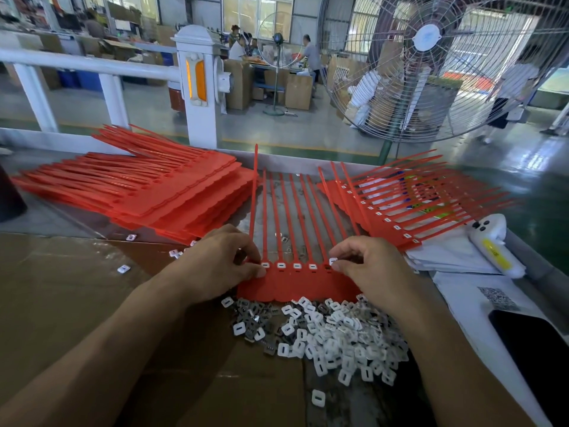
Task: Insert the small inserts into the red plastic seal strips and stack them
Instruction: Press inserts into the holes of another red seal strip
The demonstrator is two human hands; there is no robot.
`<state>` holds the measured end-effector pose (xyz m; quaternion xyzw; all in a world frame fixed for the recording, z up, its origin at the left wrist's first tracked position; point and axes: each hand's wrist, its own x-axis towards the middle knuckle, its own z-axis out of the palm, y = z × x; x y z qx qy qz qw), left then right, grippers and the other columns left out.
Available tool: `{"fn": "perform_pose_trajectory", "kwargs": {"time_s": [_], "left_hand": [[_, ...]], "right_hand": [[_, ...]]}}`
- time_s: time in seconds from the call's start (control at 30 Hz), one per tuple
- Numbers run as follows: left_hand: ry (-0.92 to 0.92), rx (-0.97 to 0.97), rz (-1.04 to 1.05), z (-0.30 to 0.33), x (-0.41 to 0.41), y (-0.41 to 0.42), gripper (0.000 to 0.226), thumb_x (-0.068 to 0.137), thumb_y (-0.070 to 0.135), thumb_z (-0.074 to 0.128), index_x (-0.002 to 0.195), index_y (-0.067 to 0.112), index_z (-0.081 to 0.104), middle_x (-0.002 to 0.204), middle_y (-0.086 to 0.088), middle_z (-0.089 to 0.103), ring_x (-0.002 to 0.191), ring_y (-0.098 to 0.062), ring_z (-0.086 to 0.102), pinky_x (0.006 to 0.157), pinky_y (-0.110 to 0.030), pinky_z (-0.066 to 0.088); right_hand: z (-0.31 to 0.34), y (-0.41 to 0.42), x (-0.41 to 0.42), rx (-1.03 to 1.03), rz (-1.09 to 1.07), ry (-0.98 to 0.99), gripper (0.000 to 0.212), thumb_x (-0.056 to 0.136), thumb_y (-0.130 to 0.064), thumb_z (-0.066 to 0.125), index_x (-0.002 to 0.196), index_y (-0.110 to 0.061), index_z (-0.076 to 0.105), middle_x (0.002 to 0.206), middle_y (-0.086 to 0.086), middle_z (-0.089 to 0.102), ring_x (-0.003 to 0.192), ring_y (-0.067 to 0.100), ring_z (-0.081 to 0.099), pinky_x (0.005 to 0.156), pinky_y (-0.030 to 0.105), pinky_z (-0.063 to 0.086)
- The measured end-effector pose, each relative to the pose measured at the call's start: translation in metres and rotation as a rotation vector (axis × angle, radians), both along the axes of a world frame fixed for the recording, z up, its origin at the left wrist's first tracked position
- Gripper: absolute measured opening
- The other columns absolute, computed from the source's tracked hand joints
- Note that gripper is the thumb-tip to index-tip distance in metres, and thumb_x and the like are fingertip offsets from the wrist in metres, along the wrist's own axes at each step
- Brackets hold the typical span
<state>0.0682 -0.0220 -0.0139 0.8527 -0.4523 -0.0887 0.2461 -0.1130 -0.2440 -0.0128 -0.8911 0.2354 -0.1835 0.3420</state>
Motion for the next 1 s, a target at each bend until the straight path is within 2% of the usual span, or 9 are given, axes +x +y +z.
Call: {"fn": "perform_pose_trajectory", "kwargs": {"time_s": [0.2,0.43,0.53,0.7,0.87,1.0], "left_hand": [[0.004,0.001,0.001,0.000,-0.001,0.001,0.024,0.086,0.054,0.072,0.105,0.040,0.069,0.116,0.019,0.049,0.108,-0.002,0.049,0.094,-0.028,0.047],[-0.006,0.010,-0.001,-0.001,0.000,0.000,0.025,0.086,0.055,0.072,0.106,0.040,0.069,0.117,0.019,0.049,0.110,-0.002,0.048,0.094,-0.026,0.045],[0.001,0.013,0.000,-0.001,0.000,0.001,0.026,0.085,0.056,0.071,0.106,0.041,0.068,0.117,0.020,0.048,0.110,-0.002,0.048,0.095,-0.028,0.046],[0.004,0.012,0.002,0.000,0.000,0.001,0.024,0.086,0.056,0.071,0.105,0.041,0.068,0.117,0.020,0.049,0.109,-0.001,0.048,0.095,-0.028,0.047],[0.012,0.013,-0.005,0.002,-0.001,0.002,0.024,0.087,0.054,0.071,0.106,0.040,0.067,0.117,0.019,0.048,0.109,-0.002,0.048,0.096,-0.029,0.047],[0.004,0.014,-0.003,0.003,-0.002,0.002,0.024,0.087,0.054,0.071,0.106,0.040,0.068,0.117,0.018,0.049,0.110,-0.003,0.048,0.097,-0.029,0.047]], "right_hand": [[-0.001,0.004,0.006,-0.024,-0.001,0.055,0.013,0.090,-0.020,0.080,0.097,-0.031,0.077,0.093,-0.017,0.071,0.089,-0.001,0.064,0.081,0.024,0.052],[0.000,0.005,0.006,-0.045,0.009,0.095,0.013,0.090,-0.022,0.079,0.097,-0.033,0.078,0.095,-0.020,0.069,0.091,-0.003,0.062,0.081,0.023,0.050],[0.001,0.005,0.005,-0.033,0.010,0.101,0.015,0.091,-0.021,0.079,0.100,-0.034,0.078,0.096,-0.020,0.070,0.092,-0.003,0.063,0.079,0.019,0.048],[0.002,0.005,-0.001,-0.012,-0.001,0.082,0.022,0.091,-0.016,0.078,0.106,-0.034,0.076,0.099,-0.017,0.071,0.095,-0.001,0.064,0.082,0.021,0.050],[0.005,0.005,-0.005,-0.157,0.058,0.109,0.018,0.095,-0.021,0.073,0.108,-0.033,0.079,0.097,-0.022,0.064,0.093,-0.006,0.060,0.078,0.014,0.044],[0.010,0.009,-0.005,-0.315,0.122,0.182,0.023,0.100,-0.020,0.065,0.118,-0.028,0.078,0.101,-0.018,0.060,0.096,0.003,0.061,0.088,0.030,0.053]]}}
